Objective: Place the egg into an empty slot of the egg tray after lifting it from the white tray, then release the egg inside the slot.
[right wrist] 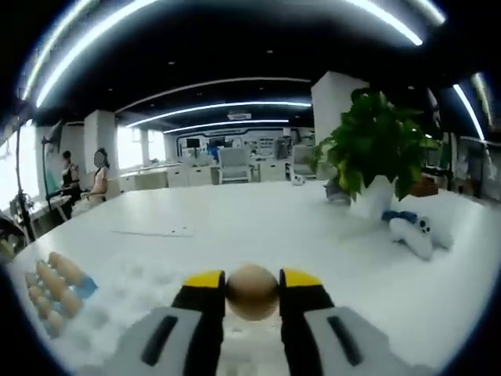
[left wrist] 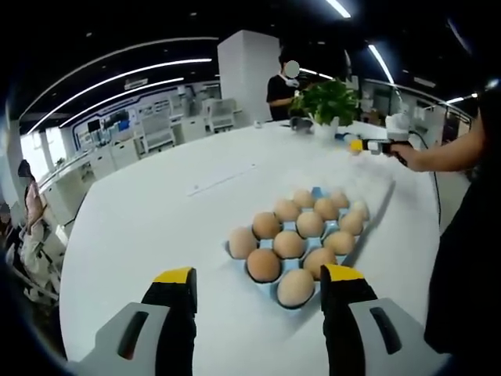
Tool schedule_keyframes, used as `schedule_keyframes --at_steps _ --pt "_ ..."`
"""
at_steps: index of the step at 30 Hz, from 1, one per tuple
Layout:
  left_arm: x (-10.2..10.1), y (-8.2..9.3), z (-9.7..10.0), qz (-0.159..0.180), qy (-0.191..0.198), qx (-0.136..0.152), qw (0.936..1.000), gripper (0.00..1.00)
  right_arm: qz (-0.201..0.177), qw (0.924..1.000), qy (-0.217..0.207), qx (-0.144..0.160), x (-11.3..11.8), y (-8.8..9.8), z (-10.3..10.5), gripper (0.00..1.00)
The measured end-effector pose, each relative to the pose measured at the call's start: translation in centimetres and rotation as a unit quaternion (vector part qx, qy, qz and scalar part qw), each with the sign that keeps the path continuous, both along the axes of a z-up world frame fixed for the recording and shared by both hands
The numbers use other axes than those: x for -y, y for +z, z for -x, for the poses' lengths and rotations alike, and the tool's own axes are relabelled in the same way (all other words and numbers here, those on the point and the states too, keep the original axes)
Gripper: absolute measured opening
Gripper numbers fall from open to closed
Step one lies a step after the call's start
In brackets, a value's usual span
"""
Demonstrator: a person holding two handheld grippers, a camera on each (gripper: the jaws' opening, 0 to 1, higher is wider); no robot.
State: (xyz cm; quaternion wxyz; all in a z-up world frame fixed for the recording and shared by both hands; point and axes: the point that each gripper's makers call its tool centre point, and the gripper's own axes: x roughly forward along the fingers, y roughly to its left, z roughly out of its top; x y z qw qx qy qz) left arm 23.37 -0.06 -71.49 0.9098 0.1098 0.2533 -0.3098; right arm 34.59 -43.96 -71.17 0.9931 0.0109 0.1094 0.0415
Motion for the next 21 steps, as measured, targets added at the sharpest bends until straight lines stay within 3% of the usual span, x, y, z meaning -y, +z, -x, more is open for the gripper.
schedule_keyframes --at_steps 4,6,8,13,17,21 --pt "0.0 0.1 0.0 0.002 0.000 0.001 1.0000 0.65 -0.019 0.9992 0.034 0.007 -2.8 0.7 -0.1 0.26" --pt "0.0 0.0 0.0 0.006 0.000 -0.001 1.0000 0.68 -0.035 0.9968 0.072 0.003 -5.9 0.8 -0.1 0.26" --pt "0.1 -0.1 0.1 0.008 0.001 -0.008 0.9999 0.70 -0.016 0.9948 0.101 0.006 -7.8 0.9 -0.1 0.26" --pt "0.2 -0.2 0.3 0.006 -0.002 -0.008 0.9999 0.69 -0.030 0.9865 0.161 0.001 -12.6 0.9 0.3 0.26" --pt "0.1 -0.2 0.3 0.010 0.000 -0.009 0.9999 0.69 -0.008 0.9783 0.207 -0.003 -15.4 0.1 0.5 0.26" --pt "0.1 -0.3 0.4 0.010 0.001 -0.010 0.9999 0.69 -0.010 0.9714 0.237 -0.013 -18.2 -0.7 0.7 0.26"
